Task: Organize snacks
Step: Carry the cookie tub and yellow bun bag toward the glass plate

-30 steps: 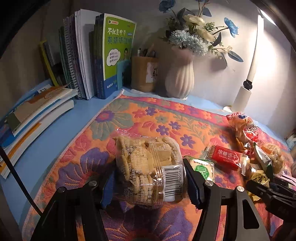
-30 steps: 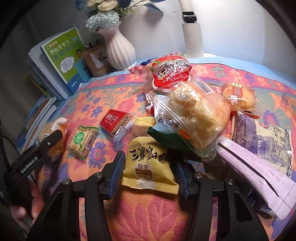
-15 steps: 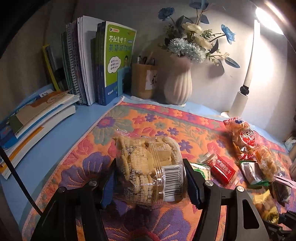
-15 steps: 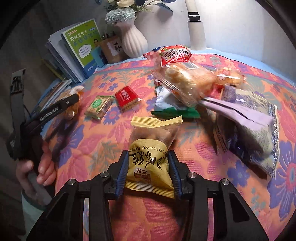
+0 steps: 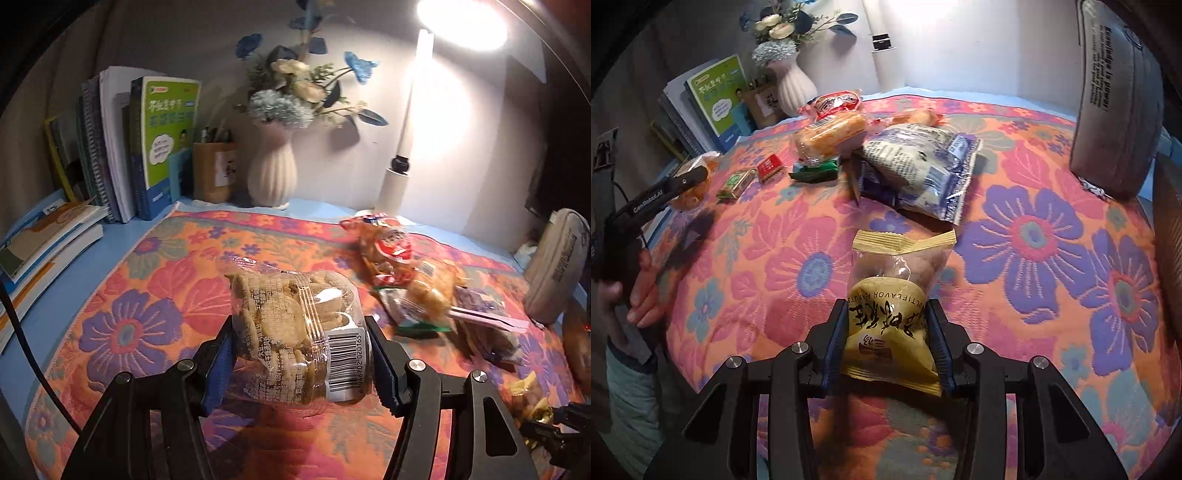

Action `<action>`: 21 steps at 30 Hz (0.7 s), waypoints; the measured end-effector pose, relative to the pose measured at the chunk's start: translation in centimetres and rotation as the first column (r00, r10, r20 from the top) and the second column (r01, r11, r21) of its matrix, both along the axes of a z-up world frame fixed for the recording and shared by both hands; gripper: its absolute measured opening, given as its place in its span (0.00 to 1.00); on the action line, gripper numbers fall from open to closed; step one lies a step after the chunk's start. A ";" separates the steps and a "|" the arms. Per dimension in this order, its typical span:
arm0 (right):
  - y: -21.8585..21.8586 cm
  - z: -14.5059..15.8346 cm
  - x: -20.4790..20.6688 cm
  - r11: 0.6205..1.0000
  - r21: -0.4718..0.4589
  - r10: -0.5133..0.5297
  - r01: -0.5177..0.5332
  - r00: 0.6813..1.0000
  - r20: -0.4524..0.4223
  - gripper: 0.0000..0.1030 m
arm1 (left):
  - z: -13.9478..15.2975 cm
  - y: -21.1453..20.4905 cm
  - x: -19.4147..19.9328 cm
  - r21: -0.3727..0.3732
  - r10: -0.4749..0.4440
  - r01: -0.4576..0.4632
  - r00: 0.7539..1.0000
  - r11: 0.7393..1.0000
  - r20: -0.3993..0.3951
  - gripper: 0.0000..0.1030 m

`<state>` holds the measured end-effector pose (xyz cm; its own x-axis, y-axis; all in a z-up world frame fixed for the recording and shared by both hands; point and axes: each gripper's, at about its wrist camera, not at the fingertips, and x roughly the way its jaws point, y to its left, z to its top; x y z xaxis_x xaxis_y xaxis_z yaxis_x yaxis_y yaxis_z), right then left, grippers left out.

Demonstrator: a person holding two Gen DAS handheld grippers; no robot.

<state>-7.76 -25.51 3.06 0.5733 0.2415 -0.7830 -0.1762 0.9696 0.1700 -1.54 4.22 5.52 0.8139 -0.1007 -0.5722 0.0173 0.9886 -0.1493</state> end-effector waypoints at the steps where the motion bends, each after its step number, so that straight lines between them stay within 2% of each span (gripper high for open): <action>1: -0.4 0.0 -0.1 1.000 0.011 -0.004 0.004 1.000 -0.002 0.40 | 0.2 -0.9 -0.3 -0.007 -0.026 0.026 1.000 1.000 0.000 0.61; 3: -0.7 -0.2 0.0 0.999 0.039 -0.006 0.006 1.000 -0.012 0.41 | 0.5 -2.5 -0.7 -0.016 -0.066 0.066 0.998 0.998 -0.004 0.61; 6: -0.7 -0.3 0.3 0.999 0.040 -0.002 0.003 1.000 -0.011 0.44 | 0.8 -4.7 -1.2 0.019 -0.100 0.100 0.995 0.995 -0.007 0.61; 14: 0.2 -0.1 -0.5 0.999 -0.043 -0.001 0.003 0.999 0.041 0.39 | 1.9 -8.1 -2.3 0.022 -0.168 0.168 0.986 0.985 -0.014 0.61; 21: -1.6 2.6 -2.1 1.000 -0.002 -0.019 0.020 0.992 0.122 0.39 | 4.2 -11.2 -3.5 0.053 -0.220 0.218 0.975 0.975 0.029 0.61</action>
